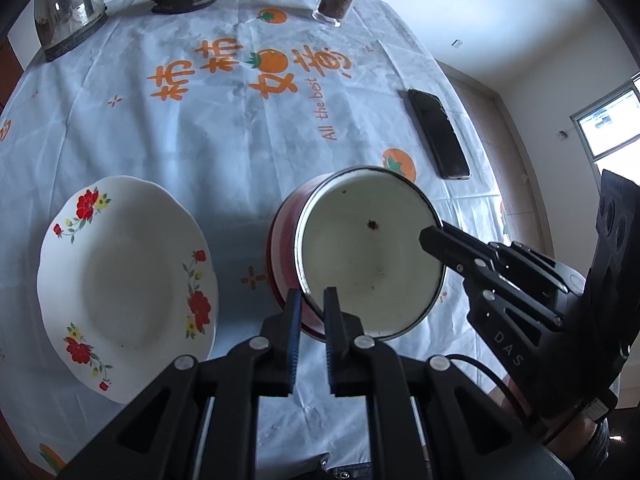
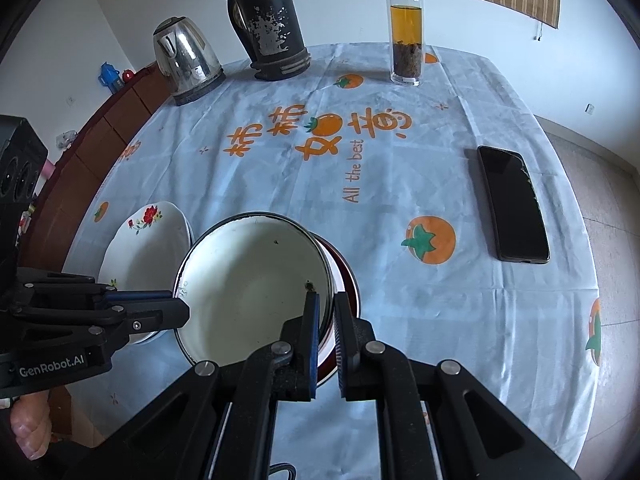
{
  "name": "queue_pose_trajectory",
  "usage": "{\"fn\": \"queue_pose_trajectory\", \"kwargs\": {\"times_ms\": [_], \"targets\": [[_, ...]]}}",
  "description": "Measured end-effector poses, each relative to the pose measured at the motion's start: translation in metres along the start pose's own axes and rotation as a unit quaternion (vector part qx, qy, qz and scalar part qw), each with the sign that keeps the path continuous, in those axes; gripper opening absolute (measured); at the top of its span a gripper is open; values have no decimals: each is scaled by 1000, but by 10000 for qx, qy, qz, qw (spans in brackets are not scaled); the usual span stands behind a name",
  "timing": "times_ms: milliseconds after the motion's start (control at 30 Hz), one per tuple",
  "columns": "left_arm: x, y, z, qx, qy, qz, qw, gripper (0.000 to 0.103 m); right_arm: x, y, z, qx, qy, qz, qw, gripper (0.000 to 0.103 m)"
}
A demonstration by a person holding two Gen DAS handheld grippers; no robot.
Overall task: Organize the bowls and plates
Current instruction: 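Lower the enamel bowl into the pink bowl with the right gripper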
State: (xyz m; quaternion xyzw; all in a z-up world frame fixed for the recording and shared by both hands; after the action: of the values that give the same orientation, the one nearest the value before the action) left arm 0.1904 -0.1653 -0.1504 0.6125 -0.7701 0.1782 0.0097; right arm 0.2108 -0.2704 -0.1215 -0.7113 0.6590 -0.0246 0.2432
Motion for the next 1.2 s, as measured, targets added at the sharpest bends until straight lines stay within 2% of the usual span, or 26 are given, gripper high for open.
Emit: {"fn": "queue_pose_trajectory", "kwargs": {"times_ms": [1200], "targets": [[-5,3,13,-203,58,-52,9998,7,2,6,13,-185,69,5,9998,8]]}}
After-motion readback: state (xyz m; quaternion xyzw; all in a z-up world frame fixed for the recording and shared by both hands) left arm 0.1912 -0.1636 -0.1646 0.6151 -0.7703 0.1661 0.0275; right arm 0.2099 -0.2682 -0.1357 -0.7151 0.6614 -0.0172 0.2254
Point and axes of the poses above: each gripper's, at about its wrist camera, not at the fingertips, and z roughly the way its jaws point, x to its right, y to its underside, the point moved 7 cm from there along z, roughly the way its jaws point, and after that the axes turned 14 degrees about z, right-handed, at the moved point
